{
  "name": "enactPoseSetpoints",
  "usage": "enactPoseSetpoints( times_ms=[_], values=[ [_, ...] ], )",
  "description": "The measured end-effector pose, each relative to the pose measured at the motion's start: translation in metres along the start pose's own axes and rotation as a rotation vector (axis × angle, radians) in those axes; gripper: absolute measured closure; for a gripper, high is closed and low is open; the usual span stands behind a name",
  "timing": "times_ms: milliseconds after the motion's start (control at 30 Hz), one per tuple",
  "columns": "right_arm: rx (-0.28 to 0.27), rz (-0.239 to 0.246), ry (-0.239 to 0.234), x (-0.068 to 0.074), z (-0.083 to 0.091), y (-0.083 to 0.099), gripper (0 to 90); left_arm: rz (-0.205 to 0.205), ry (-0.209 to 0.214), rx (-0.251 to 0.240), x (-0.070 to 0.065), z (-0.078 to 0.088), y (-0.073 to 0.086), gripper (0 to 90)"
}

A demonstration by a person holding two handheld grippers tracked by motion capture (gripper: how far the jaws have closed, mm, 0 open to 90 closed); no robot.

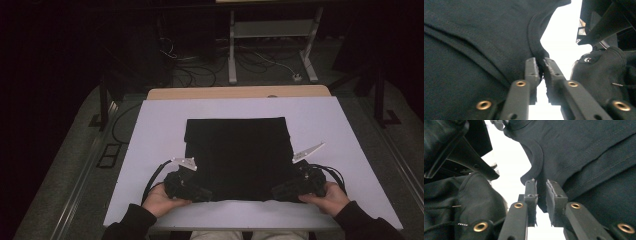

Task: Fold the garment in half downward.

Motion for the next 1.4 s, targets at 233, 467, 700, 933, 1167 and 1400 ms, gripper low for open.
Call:
enactPoseSetpoints(
  times_ms=[233, 467, 700, 933, 1167, 1400],
  values=[
    [-0.039, 0.039, 0.039, 0.003, 0.005, -0.004, 63.4, -0.021, -0.01, -0.03, -0.003, 0.005, -0.004, 58.4],
    [-0.059, 0.081, 0.085, 0.007, 0.007, -0.007, 48.2, -0.037, -0.04, -0.075, -0.002, 0.011, -0.008, 44.2],
    [-0.081, 0.073, 0.142, 0.002, 0.008, -0.013, 19.1, -0.029, -0.083, -0.136, 0.003, 0.021, -0.014, 30.4],
    [-0.117, 0.064, 0.171, 0.0, 0.013, -0.024, 8.5, -0.02, -0.101, -0.137, 0.004, 0.021, -0.015, 14.8],
    [-0.13, 0.077, 0.203, -0.002, 0.016, -0.031, 0.0, -0.016, -0.144, -0.172, 0.009, 0.028, -0.018, 4.0],
    [-0.168, 0.093, 0.236, -0.004, 0.02, -0.042, 0.0, -0.013, -0.188, -0.214, 0.015, 0.038, -0.018, 0.0]
  ],
)
Point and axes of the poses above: each handheld gripper's, and its own axes: z roughly backward along the jaws, y roughly out of its underside, x roughly to its left, the point moved 9 cm from there along -z, roughly forward along the jaws, and after that the axes turned 6 degrees about -z, right-handed, at the moved point
